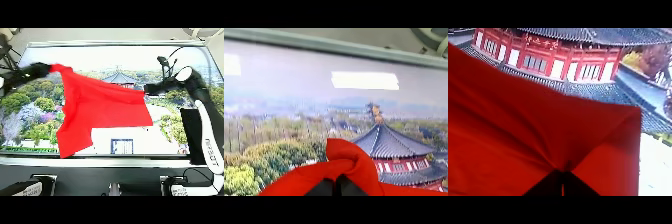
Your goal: Fold the shirts.
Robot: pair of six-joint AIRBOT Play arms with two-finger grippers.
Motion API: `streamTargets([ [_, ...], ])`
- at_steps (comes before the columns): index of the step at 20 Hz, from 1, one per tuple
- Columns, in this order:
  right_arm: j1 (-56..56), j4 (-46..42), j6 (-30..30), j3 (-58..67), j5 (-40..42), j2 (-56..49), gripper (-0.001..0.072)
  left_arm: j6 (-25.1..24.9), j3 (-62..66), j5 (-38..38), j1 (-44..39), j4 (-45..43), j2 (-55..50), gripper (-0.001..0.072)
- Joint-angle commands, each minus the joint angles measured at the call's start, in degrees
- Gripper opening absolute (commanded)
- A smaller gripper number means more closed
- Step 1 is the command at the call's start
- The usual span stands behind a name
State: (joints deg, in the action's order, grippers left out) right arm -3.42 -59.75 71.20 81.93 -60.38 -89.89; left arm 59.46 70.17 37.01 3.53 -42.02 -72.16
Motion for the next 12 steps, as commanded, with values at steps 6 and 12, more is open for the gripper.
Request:
streamTargets([
  [6, 2.1, 3.6, -6.9, 3.2, -0.8, -3.9, 0.0399, 5.0, 1.5, 24.7, 3.0, -6.9, -9.7, 0.0561],
  [12, 17.6, -6.4, -10.8, 3.6, -23.9, -2.3, 0.0439, 18.1, -2.5, 41.2, 13.3, -26.8, -9.4, 0.0551],
])
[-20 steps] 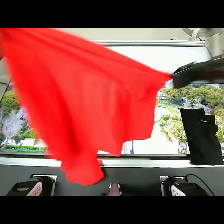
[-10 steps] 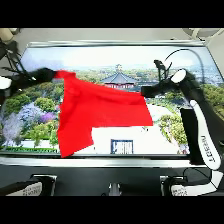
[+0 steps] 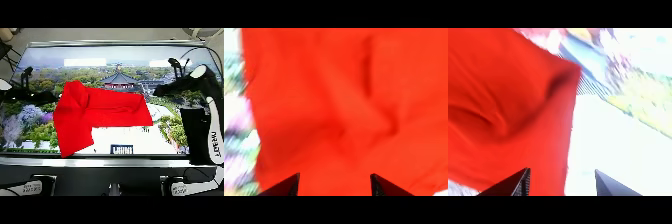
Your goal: Fold the shirts.
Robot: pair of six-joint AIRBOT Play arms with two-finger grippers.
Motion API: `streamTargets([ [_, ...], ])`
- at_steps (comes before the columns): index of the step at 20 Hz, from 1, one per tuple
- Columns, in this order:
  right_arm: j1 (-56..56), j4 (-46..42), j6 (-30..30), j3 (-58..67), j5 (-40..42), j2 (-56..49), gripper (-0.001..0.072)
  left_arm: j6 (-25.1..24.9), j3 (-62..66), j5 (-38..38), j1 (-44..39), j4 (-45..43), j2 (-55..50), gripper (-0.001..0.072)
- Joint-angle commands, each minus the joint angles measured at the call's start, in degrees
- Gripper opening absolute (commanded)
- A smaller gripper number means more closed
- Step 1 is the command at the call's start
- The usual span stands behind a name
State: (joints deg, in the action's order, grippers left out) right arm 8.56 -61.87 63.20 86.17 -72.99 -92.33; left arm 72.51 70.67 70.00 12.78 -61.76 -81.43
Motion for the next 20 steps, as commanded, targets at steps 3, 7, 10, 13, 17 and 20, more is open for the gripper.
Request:
streamTargets([
  [3, 6.5, -3.9, -5.4, -7.5, -12.4, 0.1, 0.0494, 2.8, -11.2, 5.9, 4.7, -5.7, -0.2, 0.0550],
  [7, 6.5, -2.9, -7.3, -12.3, -10.9, 0.0, 0.0487, 2.3, -13.7, 2.2, 4.6, -4.9, -0.5, 0.0547],
  [10, 6.5, -2.9, -7.4, -12.4, -10.1, 0.0, 0.0495, 2.3, -13.7, 0.9, 4.4, -0.5, -1.8, 0.0544],
  [13, 6.5, -2.9, -7.4, -12.5, -9.3, 0.0, 0.0499, 2.5, -13.7, -0.4, 2.7, -0.2, -3.8, 0.0509],
  [17, 6.5, -2.8, -8.6, -13.0, -10.3, -1.2, 0.0566, 2.6, -13.7, -1.0, 0.0, -0.1, -5.3, 0.0371],
  [20, 4.3, -2.7, -10.1, -15.0, -9.8, -2.9, 0.0566, 2.5, -13.7, -1.0, -0.3, -0.2, -5.2, 0.0023],
])
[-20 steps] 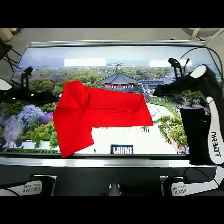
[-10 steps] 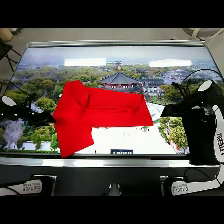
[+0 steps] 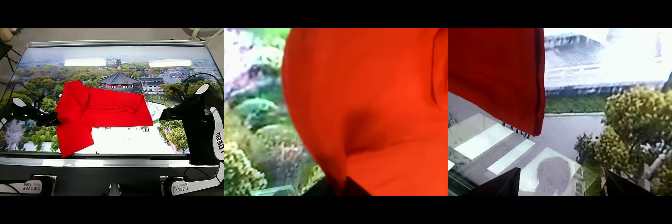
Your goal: Fold the shirts.
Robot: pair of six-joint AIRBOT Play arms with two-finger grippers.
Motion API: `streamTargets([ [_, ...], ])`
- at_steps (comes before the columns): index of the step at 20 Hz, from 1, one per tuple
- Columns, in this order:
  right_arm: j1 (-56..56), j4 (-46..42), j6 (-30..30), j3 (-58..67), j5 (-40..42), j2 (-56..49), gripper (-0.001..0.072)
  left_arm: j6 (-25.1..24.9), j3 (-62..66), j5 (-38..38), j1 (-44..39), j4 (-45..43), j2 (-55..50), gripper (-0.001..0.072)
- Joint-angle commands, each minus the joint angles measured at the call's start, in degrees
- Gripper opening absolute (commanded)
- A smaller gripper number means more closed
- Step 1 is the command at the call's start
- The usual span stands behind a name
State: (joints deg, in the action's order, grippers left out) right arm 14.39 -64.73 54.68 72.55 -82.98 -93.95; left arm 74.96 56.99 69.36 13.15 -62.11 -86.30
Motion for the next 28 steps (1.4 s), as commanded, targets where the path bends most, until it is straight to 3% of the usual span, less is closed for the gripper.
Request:
streamTargets([
  [1, -3.0, 0.2, -2.2, -1.7, 0.5, -2.1, 0.0568, 0.0, 0.0, -0.4, -0.7, 0.2, 0.0, 0.0023],
  [6, -9.1, 2.6, -1.7, -1.7, 5.4, -5.2, 0.0564, 0.0, 0.0, -0.1, -0.7, 0.2, 2.1, 0.0023],
  [8, -10.7, 4.5, -0.8, -1.7, 7.2, -6.0, 0.0496, 0.0, 0.0, -0.1, -0.7, 0.3, 3.1, 0.0023],
  [9, -11.5, 4.3, 0.4, -1.7, 9.2, -6.0, 0.0366, 0.0, 0.0, -0.2, -0.7, 0.3, 3.6, 0.0022],
  [10, -11.8, 4.3, 1.6, -1.7, 11.3, -5.9, 0.0143, -0.2, 0.1, 0.0, -0.7, 0.2, 4.2, 0.0023],
  [11, -11.8, 4.4, 2.7, -1.2, 11.4, -5.9, 0.0022, -0.6, 0.7, 0.6, -0.7, 0.2, 4.8, 0.0023],
  [15, -11.7, -1.2, -0.8, 7.7, 9.9, 1.8, 0.0018, -1.0, 10.6, 1.6, -0.7, 0.3, 13.1, 0.0021],
  [18, -11.8, -11.2, -2.9, 23.4, 12.4, 15.7, 0.0019, 2.2, 29.2, 1.2, -0.7, 0.7, 23.9, 0.0022],
  [21, -11.8, -22.7, -2.6, 37.9, 19.6, 31.1, 0.0019, 6.6, 50.3, -6.9, -0.7, -1.3, 33.3, 0.0022],
  [23, -11.8, -28.3, 1.1, 41.7, 21.7, 40.1, 0.0019, 11.3, 59.6, -11.9, -0.7, -4.0, 38.1, 0.0022],
  [26, -11.8, -28.9, 6.0, 41.7, 17.9, 48.3, 0.0019, 14.3, 61.4, -11.9, -0.7, -3.9, 43.7, 0.0021],
  [28, -11.8, -29.0, 5.4, 41.7, 14.6, 50.0, 0.0019, 14.3, 60.9, -9.0, -0.7, -4.0, 45.0, 0.0022],
])
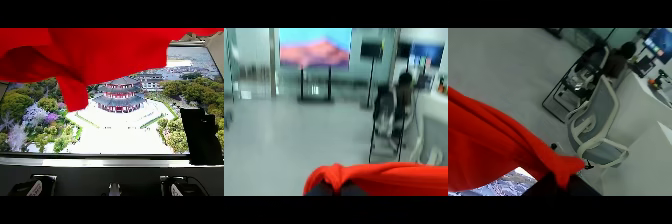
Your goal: Fold the shirts.
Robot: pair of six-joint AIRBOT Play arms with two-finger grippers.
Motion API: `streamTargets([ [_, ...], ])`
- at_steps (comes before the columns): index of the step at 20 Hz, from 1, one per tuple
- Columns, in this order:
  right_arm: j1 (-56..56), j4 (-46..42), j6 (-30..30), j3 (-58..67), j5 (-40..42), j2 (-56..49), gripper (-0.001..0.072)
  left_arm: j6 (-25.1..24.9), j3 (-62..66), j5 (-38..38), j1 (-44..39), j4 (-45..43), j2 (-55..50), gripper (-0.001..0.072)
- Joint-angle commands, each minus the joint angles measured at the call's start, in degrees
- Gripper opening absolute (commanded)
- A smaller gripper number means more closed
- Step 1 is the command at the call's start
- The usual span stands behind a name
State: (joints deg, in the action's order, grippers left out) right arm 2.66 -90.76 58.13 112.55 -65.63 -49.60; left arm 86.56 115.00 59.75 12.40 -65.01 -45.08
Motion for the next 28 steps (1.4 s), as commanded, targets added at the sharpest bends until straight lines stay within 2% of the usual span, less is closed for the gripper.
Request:
streamTargets([
  [1, 0.0, -3.0, 1.6, 1.7, -4.6, 5.8, 0.0019, 2.6, 2.9, 2.1, 0.0, -1.0, 3.8, 0.0022],
  [6, 0.0, -3.0, 1.6, 1.7, -12.8, 4.0, 0.0020, 2.5, 2.9, 7.0, 0.0, -1.6, 2.5, 0.0021],
  [10, 0.0, -3.0, -0.6, 1.7, -25.6, -3.5, 0.0020, 2.4, 1.3, 17.3, 0.0, -4.5, -2.4, 0.0022],
  [12, 0.0, -3.4, -1.2, 1.6, -32.2, -10.7, 0.0019, 2.1, -4.9, 19.8, 0.0, -4.6, -5.2, 0.0022],
  [15, -0.1, -2.2, -0.9, -1.9, -32.8, -22.9, 0.0019, -0.1, -20.3, 19.0, -0.5, -4.5, -9.5, 0.0022],
  [18, -0.1, -1.9, -0.7, -6.6, -28.5, -34.8, 0.0019, -2.9, -36.7, 11.0, -2.5, -4.5, -15.5, 0.0022],
  [20, -0.1, -1.4, -0.8, -7.0, -22.1, -43.0, 0.0019, -5.3, -42.6, 3.9, -4.4, -4.5, -21.7, 0.0022],
  [23, -0.1, -1.7, 0.0, -7.0, -11.3, -50.2, 0.0020, -7.3, -41.0, -4.0, -6.7, -4.4, -32.3, 0.0022],
  [28, 0.0, -1.7, 11.0, -7.0, 12.1, -52.8, 0.0021, -7.0, -31.8, -14.1, -7.9, -4.4, -44.4, 0.0022],
])
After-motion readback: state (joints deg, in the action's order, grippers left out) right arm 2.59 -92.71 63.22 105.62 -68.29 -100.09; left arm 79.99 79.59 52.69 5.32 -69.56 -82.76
